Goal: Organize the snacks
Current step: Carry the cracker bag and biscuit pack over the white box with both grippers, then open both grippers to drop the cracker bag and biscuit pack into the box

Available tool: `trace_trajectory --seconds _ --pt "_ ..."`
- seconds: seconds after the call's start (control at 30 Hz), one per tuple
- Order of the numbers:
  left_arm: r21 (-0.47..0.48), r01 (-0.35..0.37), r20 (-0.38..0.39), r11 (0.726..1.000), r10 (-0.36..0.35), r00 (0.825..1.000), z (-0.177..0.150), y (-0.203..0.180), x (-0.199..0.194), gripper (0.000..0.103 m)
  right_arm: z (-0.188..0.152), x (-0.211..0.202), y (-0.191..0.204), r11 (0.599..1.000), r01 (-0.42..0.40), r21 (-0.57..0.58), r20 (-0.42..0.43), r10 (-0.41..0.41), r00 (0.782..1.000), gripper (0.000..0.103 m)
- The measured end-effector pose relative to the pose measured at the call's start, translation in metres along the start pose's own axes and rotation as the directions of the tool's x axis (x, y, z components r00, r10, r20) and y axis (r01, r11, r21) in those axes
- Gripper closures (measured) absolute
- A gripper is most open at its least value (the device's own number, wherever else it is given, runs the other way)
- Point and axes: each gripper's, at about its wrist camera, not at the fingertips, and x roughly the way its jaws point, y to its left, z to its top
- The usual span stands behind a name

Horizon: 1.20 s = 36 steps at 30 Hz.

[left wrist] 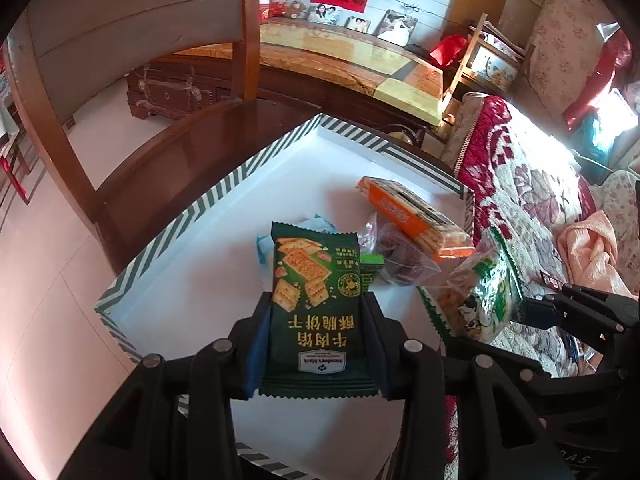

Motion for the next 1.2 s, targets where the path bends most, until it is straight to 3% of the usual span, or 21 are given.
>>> trace_trajectory --seconds 0.87,1.2 --pt "-0.066 -0.026 -0.118 0.997 0.018 0.993 0.004 0.014 0.027 0.057 0.012 0.049 0.018 0.998 -0.05 -0.048 -0.128 0.043 0.991 0.055" --pt "-0.127 -0.05 -0.149 0.991 0.031 0.988 0.0 0.023 0.032 0.038 0.01 0.046 0.019 0.999 -0.033 -0.043 -0.102 0.028 0.994 0.046"
